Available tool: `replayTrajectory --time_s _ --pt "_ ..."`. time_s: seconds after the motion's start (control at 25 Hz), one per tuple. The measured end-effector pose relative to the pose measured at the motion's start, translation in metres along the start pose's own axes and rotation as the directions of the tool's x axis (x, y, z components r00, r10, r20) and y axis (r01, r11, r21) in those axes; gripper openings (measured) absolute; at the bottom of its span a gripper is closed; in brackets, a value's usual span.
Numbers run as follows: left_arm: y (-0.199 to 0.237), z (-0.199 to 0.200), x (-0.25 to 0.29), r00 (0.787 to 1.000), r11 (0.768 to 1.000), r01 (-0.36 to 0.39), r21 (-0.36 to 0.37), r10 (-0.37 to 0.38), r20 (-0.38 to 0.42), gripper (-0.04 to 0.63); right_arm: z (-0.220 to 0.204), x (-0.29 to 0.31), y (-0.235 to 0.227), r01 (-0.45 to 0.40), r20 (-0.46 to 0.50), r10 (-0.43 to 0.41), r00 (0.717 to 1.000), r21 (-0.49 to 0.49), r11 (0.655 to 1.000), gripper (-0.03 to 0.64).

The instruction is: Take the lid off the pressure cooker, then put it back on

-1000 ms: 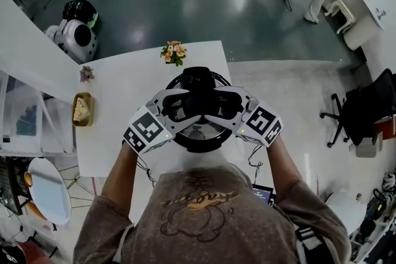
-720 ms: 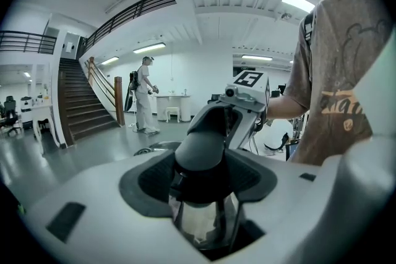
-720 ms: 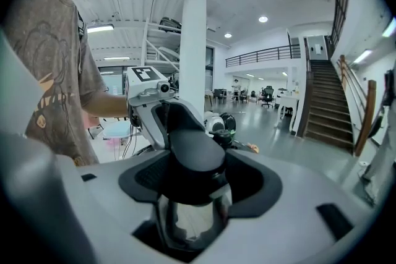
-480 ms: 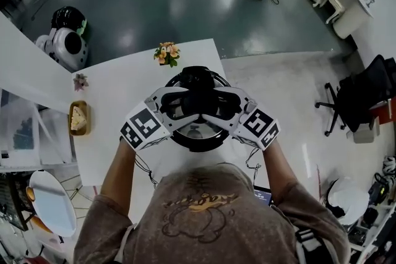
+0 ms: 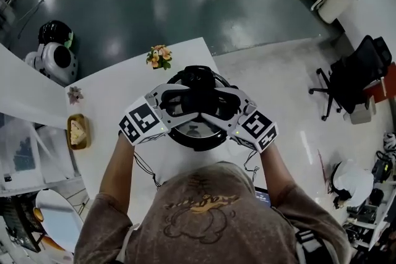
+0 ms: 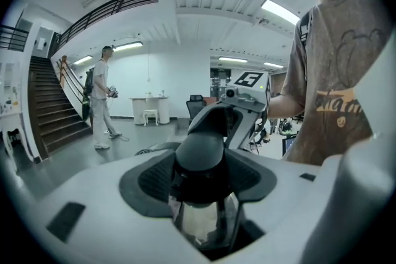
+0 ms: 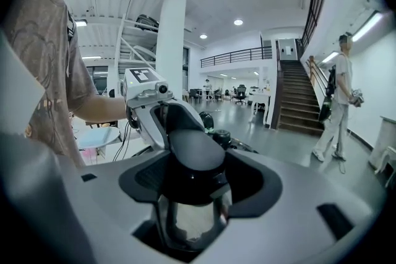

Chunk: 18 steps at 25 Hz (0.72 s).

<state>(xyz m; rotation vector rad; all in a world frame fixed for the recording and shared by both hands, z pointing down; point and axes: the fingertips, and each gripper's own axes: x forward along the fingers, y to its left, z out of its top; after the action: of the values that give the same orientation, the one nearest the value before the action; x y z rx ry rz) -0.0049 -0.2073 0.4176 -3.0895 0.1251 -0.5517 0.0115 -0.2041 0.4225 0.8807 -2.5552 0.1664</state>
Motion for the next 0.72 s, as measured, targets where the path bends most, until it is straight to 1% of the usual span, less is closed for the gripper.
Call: replayTrajectory --time_s 0.36,0.72 --pt "0.0003 0.0006 0.0025 0.994 0.992 0.111 0.057 -0.112 0.008 0.256 -0.0018 -0.0027 -0.0009 0.129 -0.005 -0.129 0.992 0.054 0.990 0.276" --pt "0.0027 0.0028 0.0041 0.974 0.970 0.227 0.084 -0.227 -0.003 0.256 0.0006 -0.0041 -0.0011 0.242 -0.019 -0.242 0.970 0.114 0.963 0.276"
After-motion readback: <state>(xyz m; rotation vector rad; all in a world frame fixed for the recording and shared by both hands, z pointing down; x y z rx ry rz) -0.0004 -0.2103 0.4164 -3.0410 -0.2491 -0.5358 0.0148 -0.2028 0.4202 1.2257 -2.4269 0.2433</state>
